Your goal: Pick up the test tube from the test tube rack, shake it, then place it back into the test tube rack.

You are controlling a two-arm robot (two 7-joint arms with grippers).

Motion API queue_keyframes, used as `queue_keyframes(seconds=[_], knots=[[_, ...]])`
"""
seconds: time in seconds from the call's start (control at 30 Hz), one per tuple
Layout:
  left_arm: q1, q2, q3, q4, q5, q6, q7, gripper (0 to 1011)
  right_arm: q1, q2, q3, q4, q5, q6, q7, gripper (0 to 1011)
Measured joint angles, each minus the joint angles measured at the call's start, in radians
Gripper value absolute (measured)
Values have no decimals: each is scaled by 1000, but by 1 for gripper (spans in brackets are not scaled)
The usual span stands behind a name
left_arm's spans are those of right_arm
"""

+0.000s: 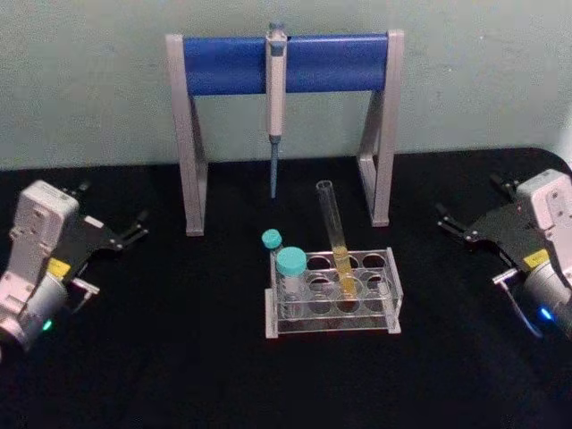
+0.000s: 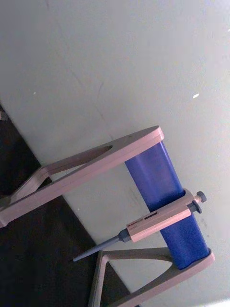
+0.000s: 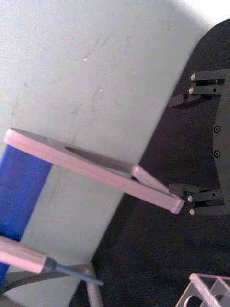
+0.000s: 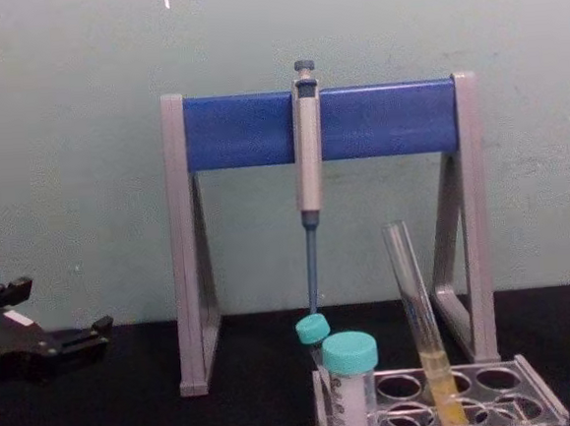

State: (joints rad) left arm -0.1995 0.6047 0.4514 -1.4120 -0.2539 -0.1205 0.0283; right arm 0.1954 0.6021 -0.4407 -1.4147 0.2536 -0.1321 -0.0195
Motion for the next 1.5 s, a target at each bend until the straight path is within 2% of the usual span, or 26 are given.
queue_keyframes(seconds=[0.17,0.23,0.37,0.47,0.57,0.9,1.17,1.5], knots=[[0,0,0,0,0,0,0,1001,-13,-2,28,-14,34,-40,39,1000],[0,0,0,0,0,0,0,1001,-19,-4,44,-22,62,-61,67,1000],[0,0,0,0,0,0,0,1001,-31,-4,71,-40,127,-111,146,1000],[0,0,0,0,0,0,0,1001,-35,-2,79,-52,156,-134,190,1000],[0,0,0,0,0,0,0,1001,-37,6,80,-71,186,-162,272,1000],[0,0,0,0,0,0,0,1001,-15,6,33,-102,170,-159,403,1000],[0,0,0,0,0,0,0,1001,23,-22,0,-95,142,-121,457,1000],[0,0,0,0,0,0,0,1001,83,-67,-28,-48,106,-51,501,1000]])
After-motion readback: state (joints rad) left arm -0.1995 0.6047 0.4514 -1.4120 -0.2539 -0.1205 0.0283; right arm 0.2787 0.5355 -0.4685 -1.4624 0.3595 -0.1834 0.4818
